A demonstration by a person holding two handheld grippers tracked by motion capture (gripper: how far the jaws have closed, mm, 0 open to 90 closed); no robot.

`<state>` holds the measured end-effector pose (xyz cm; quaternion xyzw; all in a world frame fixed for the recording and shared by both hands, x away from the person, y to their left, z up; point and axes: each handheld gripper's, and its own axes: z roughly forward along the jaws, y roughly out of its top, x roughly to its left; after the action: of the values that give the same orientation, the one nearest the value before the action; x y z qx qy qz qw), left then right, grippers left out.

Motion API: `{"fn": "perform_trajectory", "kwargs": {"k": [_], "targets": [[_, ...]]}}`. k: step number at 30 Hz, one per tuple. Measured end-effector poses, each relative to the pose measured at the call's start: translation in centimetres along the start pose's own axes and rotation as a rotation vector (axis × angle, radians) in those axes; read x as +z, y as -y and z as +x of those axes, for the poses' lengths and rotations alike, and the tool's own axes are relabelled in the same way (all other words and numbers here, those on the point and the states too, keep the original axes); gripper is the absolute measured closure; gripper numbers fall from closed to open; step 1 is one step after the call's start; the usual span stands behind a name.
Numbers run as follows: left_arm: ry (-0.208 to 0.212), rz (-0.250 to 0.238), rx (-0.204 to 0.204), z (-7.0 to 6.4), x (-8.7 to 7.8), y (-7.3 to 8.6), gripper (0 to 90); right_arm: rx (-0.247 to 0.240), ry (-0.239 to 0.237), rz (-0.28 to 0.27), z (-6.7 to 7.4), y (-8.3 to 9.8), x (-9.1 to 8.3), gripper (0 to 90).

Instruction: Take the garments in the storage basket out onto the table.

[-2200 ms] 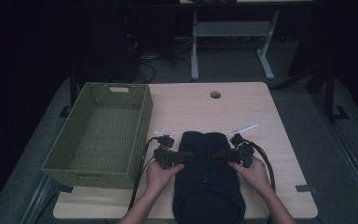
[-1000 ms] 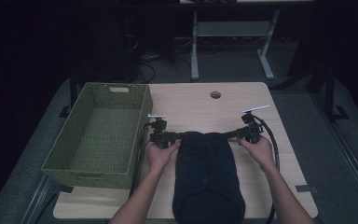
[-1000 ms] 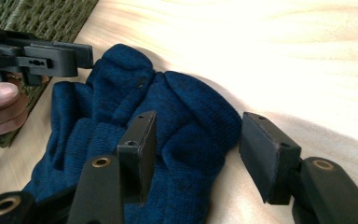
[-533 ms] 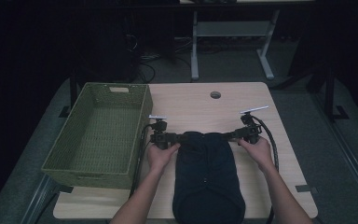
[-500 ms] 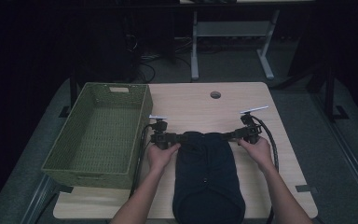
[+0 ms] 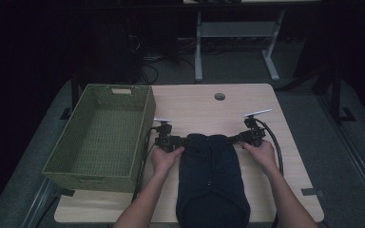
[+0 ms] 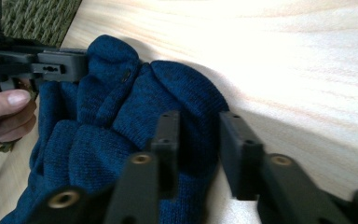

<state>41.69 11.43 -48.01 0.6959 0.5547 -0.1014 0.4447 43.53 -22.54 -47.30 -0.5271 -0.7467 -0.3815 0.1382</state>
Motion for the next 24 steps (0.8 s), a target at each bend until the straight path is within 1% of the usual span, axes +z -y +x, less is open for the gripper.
{"fn": "perform_trajectory", "kwargs": {"k": [1,3,4,5,6,7,9,11,13,14,15,18,20,21,24], "targets": [[0.000,-0.001,0.013,0.1,0.0,0.0,72.4,0.000,0.000,0.000,0.0,0.0,0.0,72.7],[0.004,-0.003,0.011,0.0,-0.1,-0.1,77.6,0.003,-0.004,0.000,0.1,0.0,0.0,76.1],[-0.004,-0.001,0.018,-0.2,-0.2,-0.2,80.4,-0.007,-0.005,0.000,0.2,-0.1,-0.2,77.3],[-0.004,-0.001,0.018,-0.2,-0.2,-0.2,80.9,-0.007,-0.006,-0.002,0.3,-0.1,-0.3,77.7],[-0.001,0.003,0.024,-0.3,-0.2,-0.3,80.9,-0.007,-0.006,-0.002,0.3,-0.1,-0.3,77.7],[0.008,-0.003,0.023,-0.3,-0.4,-0.5,81.3,-0.015,-0.011,-0.007,0.5,-0.3,-0.5,78.0],[0.012,-0.010,0.021,-0.4,-0.4,-0.6,81.6,-0.018,-0.017,-0.014,0.6,-0.4,-0.7,78.2],[0.017,-0.019,0.031,-0.8,-0.7,-1.1,81.8,-0.024,-0.027,-0.034,0.8,-0.7,-1.3,78.5],[0.017,-0.024,0.034,-1.0,-0.8,-1.3,81.9,-0.023,-0.027,-0.039,0.9,-0.8,-1.5,78.5],[0.029,-0.040,0.036,-1.3,-1.1,-1.7,81.9,-0.012,-0.038,-0.048,1.0,-0.9,-1.9,78.6],[0.031,-0.039,0.040,-1.5,-1.3,-2.0,82.0,-0.014,-0.038,-0.051,1.0,-1.0,-2.0,78.7],[0.039,-0.049,0.044,-1.8,-1.5,-2.4,82.1,-0.011,-0.045,-0.058,1.2,-1.3,-2.4,78.7],[0.051,-0.065,0.038,-2.0,-1.9,-3.0,82.2,-0.016,-0.055,-0.080,1.4,-1.7,-3.0,78.8],[0.051,-0.065,0.038,-2.0,-1.9,-3.0,82.2,-0.016,-0.055,-0.080,1.4,-1.7,-3.0,78.8],[0.065,-0.078,0.040,-2.4,-2.2,-3.7,82.2,-0.024,-0.068,-0.102,1.8,-2.2,-3.8,78.8]]}}
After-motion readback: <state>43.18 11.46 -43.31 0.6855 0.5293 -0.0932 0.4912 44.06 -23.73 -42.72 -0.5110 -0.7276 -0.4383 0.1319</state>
